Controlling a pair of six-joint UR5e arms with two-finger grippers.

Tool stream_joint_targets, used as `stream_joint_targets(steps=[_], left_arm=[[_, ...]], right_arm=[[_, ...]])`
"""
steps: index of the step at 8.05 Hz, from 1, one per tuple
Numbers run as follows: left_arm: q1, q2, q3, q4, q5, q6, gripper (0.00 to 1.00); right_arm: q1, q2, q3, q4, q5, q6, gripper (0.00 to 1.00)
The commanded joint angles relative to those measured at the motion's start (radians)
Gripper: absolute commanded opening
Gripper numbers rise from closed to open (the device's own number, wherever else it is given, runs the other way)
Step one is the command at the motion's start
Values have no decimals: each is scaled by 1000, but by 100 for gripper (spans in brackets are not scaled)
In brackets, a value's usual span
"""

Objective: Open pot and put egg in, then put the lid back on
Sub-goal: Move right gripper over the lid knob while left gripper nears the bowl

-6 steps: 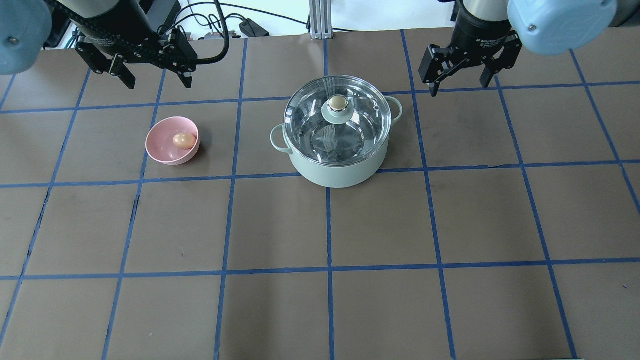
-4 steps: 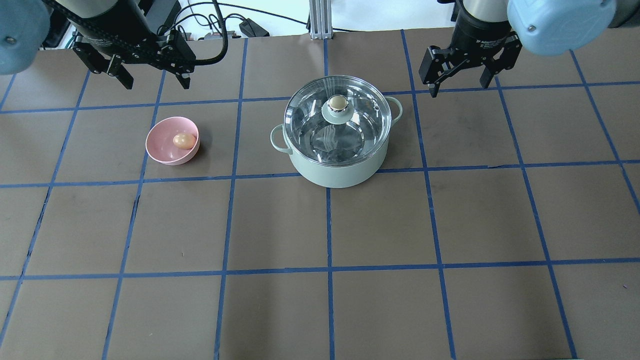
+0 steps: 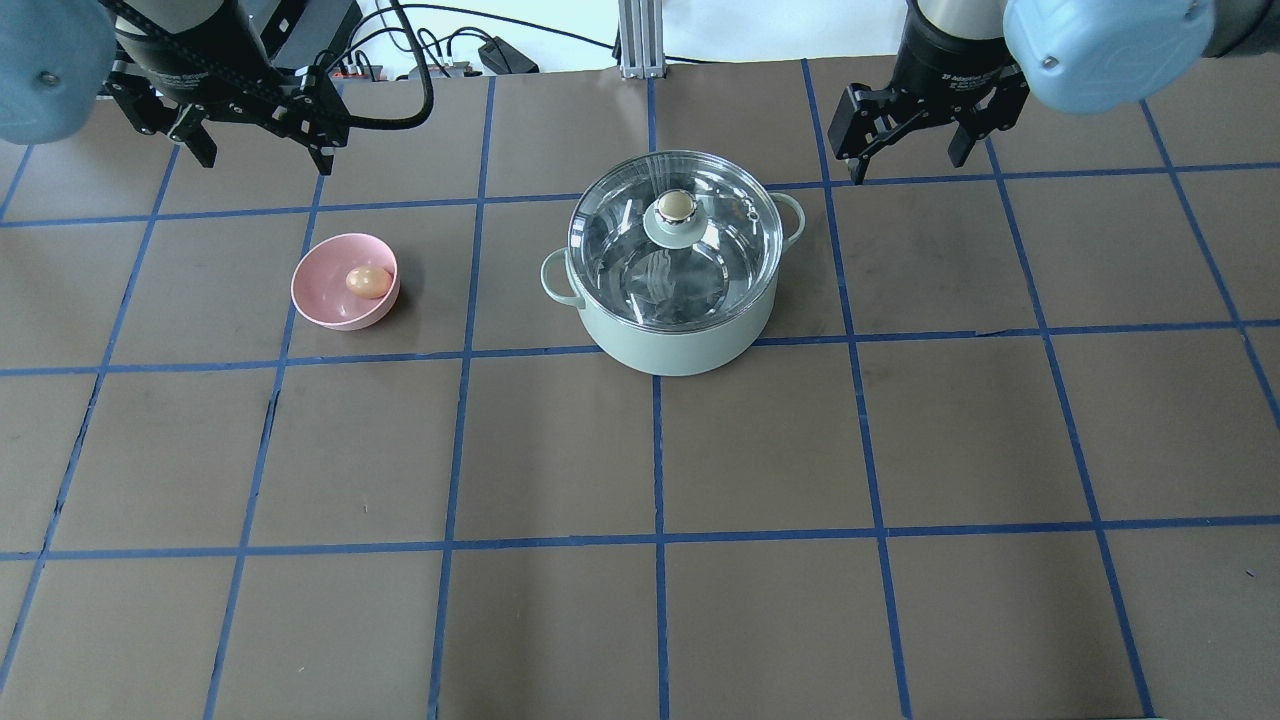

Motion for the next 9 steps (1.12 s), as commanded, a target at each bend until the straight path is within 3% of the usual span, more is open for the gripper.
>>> stream_joint_targets(steps=[1,2,3,4,7,9], left_arm=[[23,-108,0,190,26,-5,100],[35,-148,6,223,32,-5,100],[90,-179,3,332,19,-16,100],[132,-191,1,353,-56,-28,100],[132,-199,0,356,-66,-30,100],[130,-202,0,347,-64,-191,100]], right_arm=[[78,31,-21,-62,0,96,100],[148,63,-44,-68,-9,194,100],[190,115,-68,-76,-7,277,100],[222,158,-90,-115,0,354,100],[268,243,-131,-157,31,466,100],[279,281,-134,-201,59,518,100]])
